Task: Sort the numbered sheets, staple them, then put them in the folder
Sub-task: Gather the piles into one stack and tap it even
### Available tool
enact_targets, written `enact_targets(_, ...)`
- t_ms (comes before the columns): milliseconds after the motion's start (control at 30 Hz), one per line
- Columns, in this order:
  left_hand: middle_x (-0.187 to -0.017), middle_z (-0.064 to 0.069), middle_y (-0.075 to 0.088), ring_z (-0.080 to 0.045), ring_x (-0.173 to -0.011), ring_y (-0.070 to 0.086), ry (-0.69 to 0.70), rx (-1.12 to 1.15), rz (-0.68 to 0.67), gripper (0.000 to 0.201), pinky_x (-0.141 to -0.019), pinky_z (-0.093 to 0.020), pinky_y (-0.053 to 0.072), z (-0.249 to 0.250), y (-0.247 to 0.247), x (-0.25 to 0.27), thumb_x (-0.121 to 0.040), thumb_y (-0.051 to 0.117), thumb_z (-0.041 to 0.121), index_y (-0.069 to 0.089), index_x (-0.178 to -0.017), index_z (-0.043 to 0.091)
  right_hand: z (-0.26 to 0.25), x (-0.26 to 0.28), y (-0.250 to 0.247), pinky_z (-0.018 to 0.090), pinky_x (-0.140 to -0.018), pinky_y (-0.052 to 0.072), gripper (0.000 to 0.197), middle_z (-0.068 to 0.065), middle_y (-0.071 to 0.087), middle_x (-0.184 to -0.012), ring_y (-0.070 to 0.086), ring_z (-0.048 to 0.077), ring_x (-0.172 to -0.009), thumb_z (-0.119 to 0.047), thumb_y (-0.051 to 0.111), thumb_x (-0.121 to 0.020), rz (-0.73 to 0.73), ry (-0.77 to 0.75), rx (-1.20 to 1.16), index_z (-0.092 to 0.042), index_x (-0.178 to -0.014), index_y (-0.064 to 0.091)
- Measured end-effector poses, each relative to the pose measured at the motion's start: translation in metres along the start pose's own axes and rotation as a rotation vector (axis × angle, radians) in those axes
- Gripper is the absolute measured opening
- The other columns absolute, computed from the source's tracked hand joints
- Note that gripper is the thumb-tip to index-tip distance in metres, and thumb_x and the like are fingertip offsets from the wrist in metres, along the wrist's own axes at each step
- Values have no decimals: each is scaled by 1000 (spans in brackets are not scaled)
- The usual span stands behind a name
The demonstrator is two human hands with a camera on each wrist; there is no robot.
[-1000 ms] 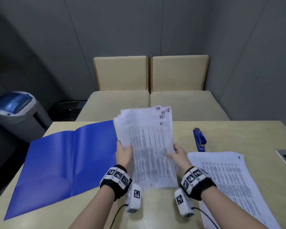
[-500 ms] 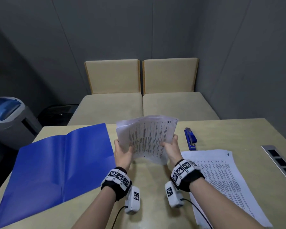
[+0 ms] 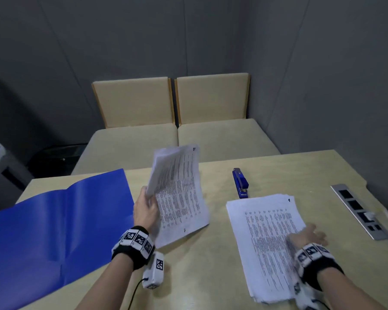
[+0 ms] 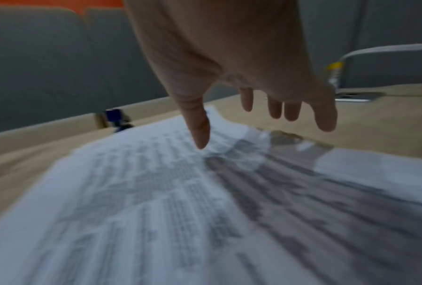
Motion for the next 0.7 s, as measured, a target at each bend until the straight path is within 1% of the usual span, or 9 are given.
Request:
enact_targets(67, -82, -15, 55, -24, -68, 49, -39, 30, -31, 16, -59, -34, 41, 1, 5, 3, -95, 38, 11, 45, -97, 26, 24, -7, -8, 47, -100, 41, 85, 24, 31, -135, 38, 42, -124, -18, 78, -65, -54, 82, 56, -3, -133, 30)
enact_targets(133, -85, -9, 56, -24, -72, 51, -97, 84, -56, 20, -62, -32, 43, -1, 11, 5, -95, 39, 11, 44, -104, 29, 34, -13, -9, 47, -99, 43, 97, 24, 34, -135, 41, 42, -123, -29, 86, -57, -111, 107, 111, -2, -133, 30)
enact_targets(267, -91, 4, 61, -23, -83, 60, -160, 129, -65, 28, -76, -39, 51, -6, 24, 9, -95, 43, 14, 44, -111, 37, 34, -15, -7, 45, -97, 45, 101, 21, 32, -134, 43, 40, -122, -30, 90, -52, -133, 126, 69, -3, -132, 34)
enact_targets(367, -91, 7, 59, -17, -81, 58, -184, 173, -64, 31, -74, -35, 49, -6, 31, 15, -96, 43, 11, 44, -115, 35, 27, -12, -8, 45, -98, 46, 99, 22, 37, -132, 46, 40, -120, -19, 91, -52, -132, 150, -6, 2, -131, 35)
enact_targets(467, -90, 3, 59, -20, -77, 56, -197, 177, -69, 28, -71, -36, 49, -6, 35, 21, -95, 42, 12, 45, -116, 31, 22, -7, -9, 44, -101, 41, 101, 29, 36, -140, 44, 41, -126, 1, 82, -65, -171, 158, -152, 9, -139, 15)
enact_targets(500, -90, -1, 59, -22, -75, 56, -198, 173, -68, 27, -70, -39, 51, -7, 35, 21, -95, 42, 12, 45, -114, 30, 21, -4, -10, 43, -101, 40, 98, 29, 36, -141, 43, 40, -127, 5, 79, -68, -189, 148, -206, 10, -140, 13)
enact_targets(533, -90, -5, 60, -24, -74, 56, -200, 163, -68, 25, -69, -43, 52, -7, 35, 22, -95, 41, 12, 45, -113, 30, 21, -3, -10, 42, -99, 42, 90, 29, 40, -138, 45, 40, -125, 7, 76, -71, -214, 152, -224, 12, -139, 17)
enact_targets(633, -92, -11, 62, -28, -75, 60, -199, 125, -71, 21, -73, -49, 55, -10, 35, 24, -95, 42, 15, 46, -106, 32, 23, -7, -3, 40, -92, 46, 54, 24, 57, -114, 56, 37, -112, 5, 70, -76, -319, 135, -207, 14, -124, 47)
enact_targets(700, -91, -10, 64, -32, -76, 63, -193, 94, -66, 20, -71, -48, 56, -14, 34, 25, -94, 42, 18, 46, -105, 35, 21, -8, -2, 37, -88, 46, 38, 21, 58, -115, 56, 32, -102, 3, 67, -78, -357, 31, -232, 11, -114, 54)
Point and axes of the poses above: each hand's wrist, its own x-axis away from the middle knuckle, its own y-axis out of the palm, z = x × y, the point moved 3 cm from there along -x, towards the middle knuckle
